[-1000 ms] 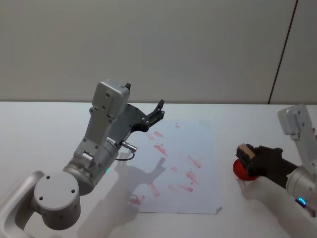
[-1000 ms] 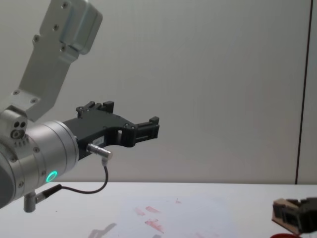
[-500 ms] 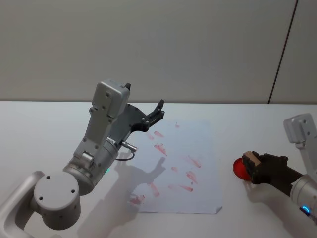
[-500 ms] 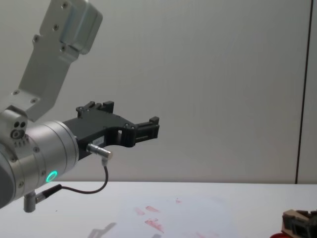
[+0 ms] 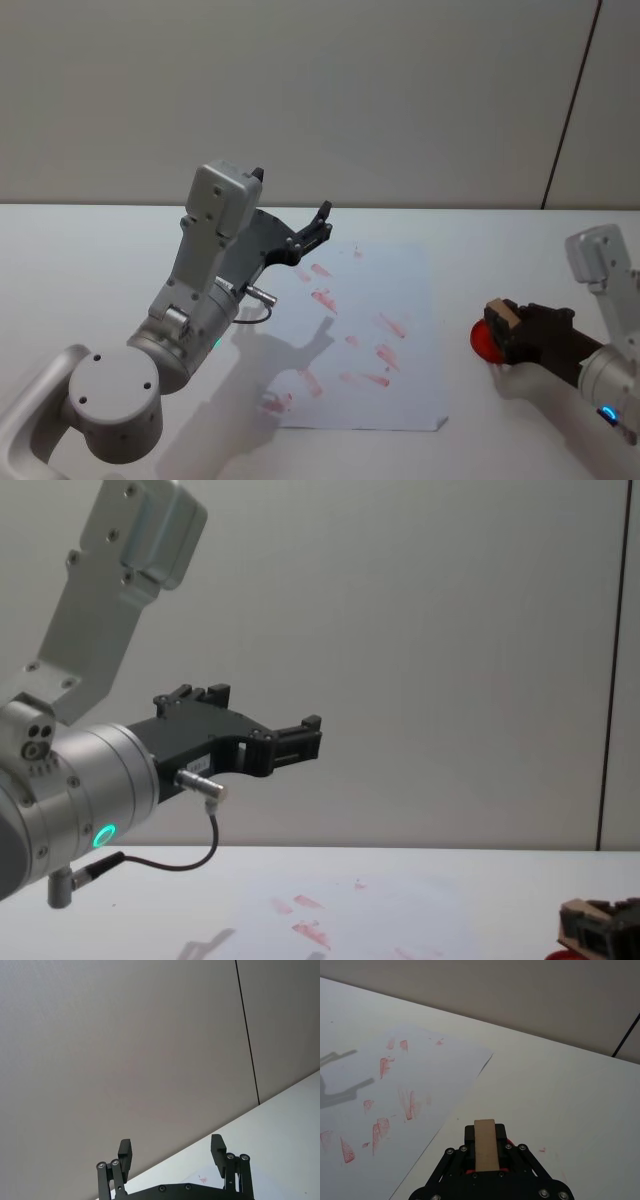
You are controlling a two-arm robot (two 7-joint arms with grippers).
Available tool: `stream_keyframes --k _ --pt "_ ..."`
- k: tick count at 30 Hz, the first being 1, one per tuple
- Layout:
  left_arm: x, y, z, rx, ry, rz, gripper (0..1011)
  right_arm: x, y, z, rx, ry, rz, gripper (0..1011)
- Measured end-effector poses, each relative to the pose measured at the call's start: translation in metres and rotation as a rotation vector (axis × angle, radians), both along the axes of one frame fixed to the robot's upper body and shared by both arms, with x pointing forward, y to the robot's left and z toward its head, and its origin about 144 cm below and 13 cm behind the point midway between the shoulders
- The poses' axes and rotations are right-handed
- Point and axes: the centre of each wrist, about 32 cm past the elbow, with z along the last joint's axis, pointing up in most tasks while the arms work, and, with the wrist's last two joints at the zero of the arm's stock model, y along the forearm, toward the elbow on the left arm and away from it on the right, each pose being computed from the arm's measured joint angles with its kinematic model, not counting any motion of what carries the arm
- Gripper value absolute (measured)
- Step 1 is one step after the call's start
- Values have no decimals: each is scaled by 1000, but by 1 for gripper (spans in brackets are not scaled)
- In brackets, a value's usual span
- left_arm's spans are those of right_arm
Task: Use the one hand to pick up the stamp and affix it onto the A4 paper.
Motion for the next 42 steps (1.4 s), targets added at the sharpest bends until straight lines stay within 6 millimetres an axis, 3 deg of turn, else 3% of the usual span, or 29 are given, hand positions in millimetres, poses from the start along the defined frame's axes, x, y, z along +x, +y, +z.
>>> stream_keyframes --k 21,42 --pt "0 0 0 0 0 0 1003 16 10 -5 -25 14 23 232" --pt "0 0 0 0 0 0 1003 21 13 -6 -36 19 25 886"
